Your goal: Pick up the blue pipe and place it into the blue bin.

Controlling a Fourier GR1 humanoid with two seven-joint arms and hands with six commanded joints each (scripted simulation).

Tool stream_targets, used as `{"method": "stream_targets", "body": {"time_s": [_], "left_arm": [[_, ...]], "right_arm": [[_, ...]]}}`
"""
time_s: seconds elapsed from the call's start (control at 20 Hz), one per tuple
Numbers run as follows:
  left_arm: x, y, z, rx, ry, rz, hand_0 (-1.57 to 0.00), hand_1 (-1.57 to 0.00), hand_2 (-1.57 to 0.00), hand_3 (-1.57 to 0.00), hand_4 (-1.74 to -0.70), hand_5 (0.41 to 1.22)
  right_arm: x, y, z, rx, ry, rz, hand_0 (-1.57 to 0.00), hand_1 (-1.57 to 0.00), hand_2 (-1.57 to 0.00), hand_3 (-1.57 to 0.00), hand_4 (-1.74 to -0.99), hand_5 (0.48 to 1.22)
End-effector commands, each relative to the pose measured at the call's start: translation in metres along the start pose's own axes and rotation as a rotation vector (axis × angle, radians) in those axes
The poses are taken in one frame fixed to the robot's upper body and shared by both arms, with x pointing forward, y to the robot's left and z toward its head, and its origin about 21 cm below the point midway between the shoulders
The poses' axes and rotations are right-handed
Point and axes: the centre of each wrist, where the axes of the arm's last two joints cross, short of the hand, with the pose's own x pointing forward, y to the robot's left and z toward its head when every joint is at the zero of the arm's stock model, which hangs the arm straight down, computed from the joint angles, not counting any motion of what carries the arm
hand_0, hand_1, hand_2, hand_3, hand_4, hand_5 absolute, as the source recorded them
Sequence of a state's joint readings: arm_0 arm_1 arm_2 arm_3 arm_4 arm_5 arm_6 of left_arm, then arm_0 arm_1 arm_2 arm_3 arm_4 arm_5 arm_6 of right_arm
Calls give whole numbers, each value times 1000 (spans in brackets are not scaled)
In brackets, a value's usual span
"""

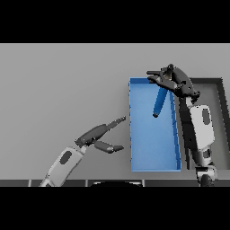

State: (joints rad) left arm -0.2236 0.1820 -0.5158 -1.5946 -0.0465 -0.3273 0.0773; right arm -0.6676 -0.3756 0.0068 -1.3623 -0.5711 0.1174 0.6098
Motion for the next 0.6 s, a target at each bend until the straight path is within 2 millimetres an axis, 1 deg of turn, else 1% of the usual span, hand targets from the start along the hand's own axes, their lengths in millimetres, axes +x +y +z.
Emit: {"method": "stream_targets", "body": {"time_s": [0.0,0.05,0.15,0.2,0.25,0.3,0.35,0.4,0.45,0.5,0.55], "left_arm": [[0,-2,0,-2,-12,-5,1,1,1,1,-883,464],[1,-2,0,-3,-15,-2,1,1,1,1,-881,463],[-1,-3,0,-5,0,0,1,1,1,1,-882,464],[1,-2,-2,2,-1,-3,1,1,1,1,-882,462],[0,1,0,8,0,-2,1,1,1,1,-884,460],[0,1,-3,8,5,-1,1,1,1,1,-885,457],[0,-3,-3,-2,2,1,1,1,1,1,-886,455],[0,-2,-3,1,9,2,1,1,1,1,-886,453],[1,-1,-3,5,8,-3,1,1,1,1,-885,454],[-2,-2,-3,-1,5,-3,1,1,1,1,-885,453],[0,0,-3,-2,8,-3,1,1,1,1,-886,454]], "right_arm": [[-10,1,2,-9,44,4,-1571,-1571,-1571,-1571,-1741,1120],[-22,-2,2,-21,96,2,-1571,-1571,-1571,-1571,-1741,1122],[-41,-4,5,-37,187,-2,-1571,-1571,-1571,-1571,-1655,1124],[-51,-4,6,-29,224,8,-1571,-1571,-1571,-1571,-1622,1121],[-63,-3,8,-28,276,20,-1571,-1571,-1571,-1571,-1591,1114],[-67,-4,9,-38,301,25,-1571,-1571,-1571,-1330,-1599,1110],[-71,-3,10,-61,298,5,-1563,-1459,-1393,-1122,-1547,1133],[-73,-3,8,-81,316,-21,-1306,-1167,-1114,-897,-1503,1150],[-74,-2,8,-88,329,-37,-1045,-933,-891,-718,-1455,1164],[-76,-1,6,-103,355,-44,-836,-746,-712,-574,-1392,1176],[-77,0,3,-91,375,-52,-668,-597,-570,-459,-1338,1157]]}}
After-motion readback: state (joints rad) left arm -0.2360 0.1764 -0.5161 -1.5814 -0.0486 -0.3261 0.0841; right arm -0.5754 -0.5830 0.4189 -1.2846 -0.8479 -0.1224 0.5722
